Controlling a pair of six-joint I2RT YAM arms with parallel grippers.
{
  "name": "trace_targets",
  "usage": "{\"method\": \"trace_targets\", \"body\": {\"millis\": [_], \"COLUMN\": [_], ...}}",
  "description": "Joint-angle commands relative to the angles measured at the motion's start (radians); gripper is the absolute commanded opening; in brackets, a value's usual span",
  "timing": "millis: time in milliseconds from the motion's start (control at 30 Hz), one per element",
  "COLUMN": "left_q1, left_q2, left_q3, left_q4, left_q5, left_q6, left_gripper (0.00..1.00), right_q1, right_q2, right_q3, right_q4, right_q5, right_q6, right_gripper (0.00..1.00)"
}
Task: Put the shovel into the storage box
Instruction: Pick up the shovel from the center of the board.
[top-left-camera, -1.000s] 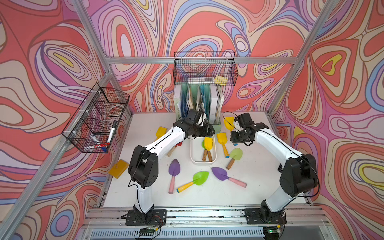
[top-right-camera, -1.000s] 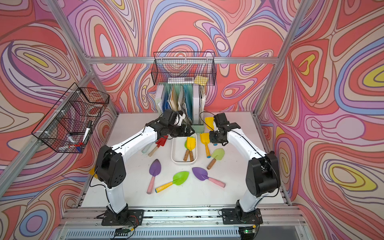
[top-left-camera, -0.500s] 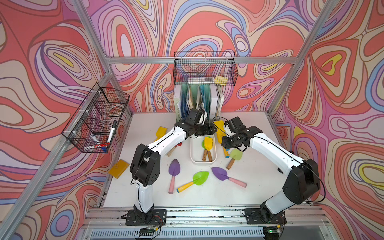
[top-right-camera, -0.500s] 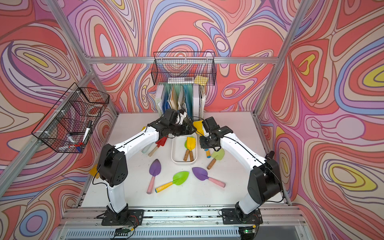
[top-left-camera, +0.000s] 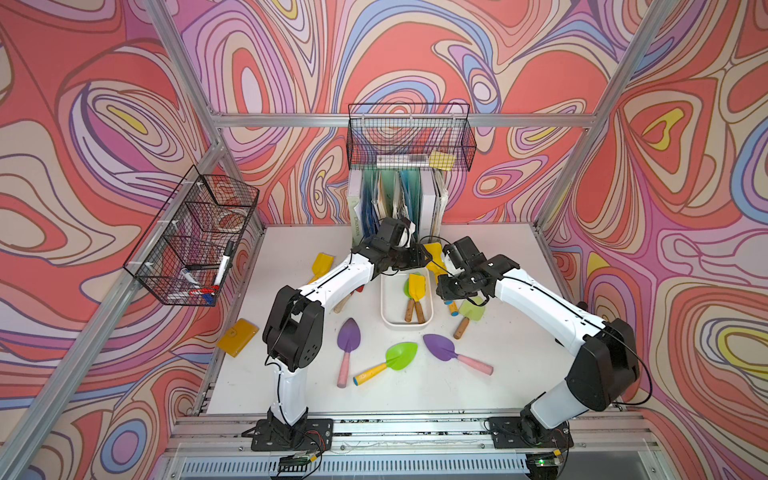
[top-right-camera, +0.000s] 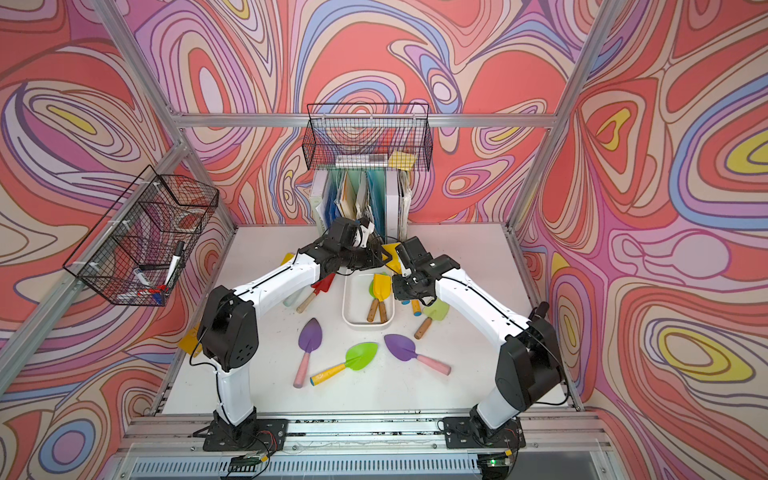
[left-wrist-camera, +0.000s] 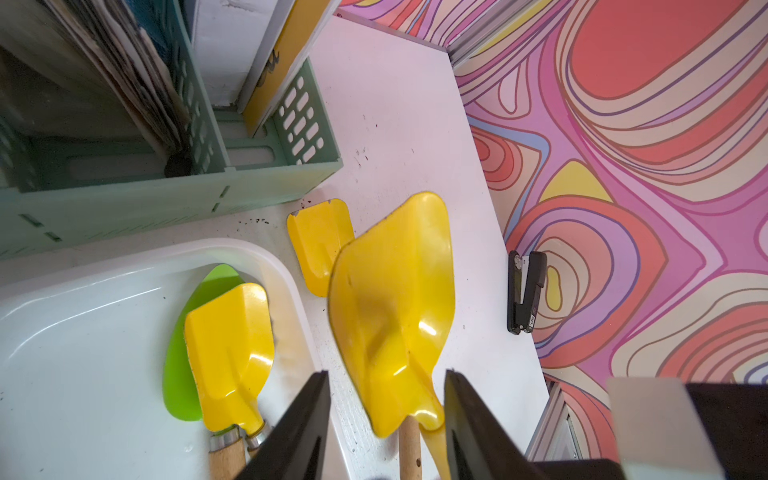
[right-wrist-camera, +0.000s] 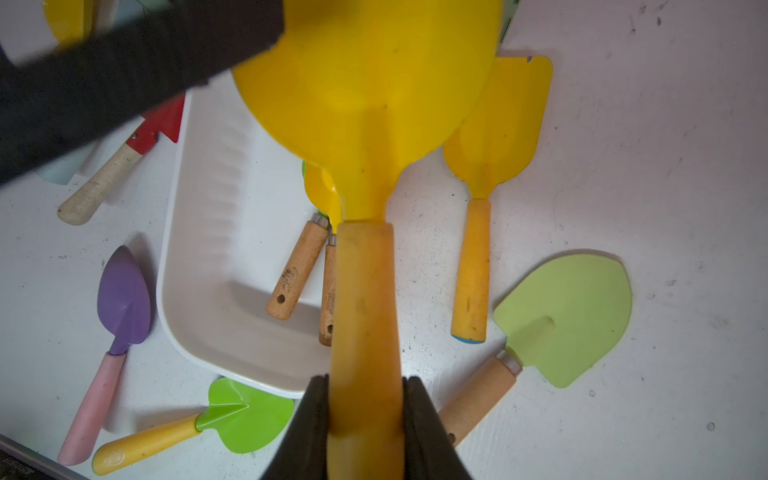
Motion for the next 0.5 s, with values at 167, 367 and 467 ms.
{"method": "trace_targets", "body": {"millis": [167,367,467], "left_q1": [0.004,0.004,0.005], "left_q2": [0.026,0.039,0.041], "left_q3": [-0.007,-0.003,-0.006], "left_q4": [0.008,0.002,0.001], "left_q5": [-0.017,-0.024,-0.027], "left_q6": [0.000,-0.001,0.001], "left_gripper": [0.39,0.35,0.29], "right_q1": [0.018,0.028,0.031], "right_q2": [-0.017,-0.020,-0.021], "right_q3": [0.025,0.030,0.029], "right_q4": [0.039,0.042,0.042], "right_q5": [0.008,0.007,0.009], "right_q6": [0.027,0.035,0.039], "right_gripper": [0.00,0.00,0.00]}}
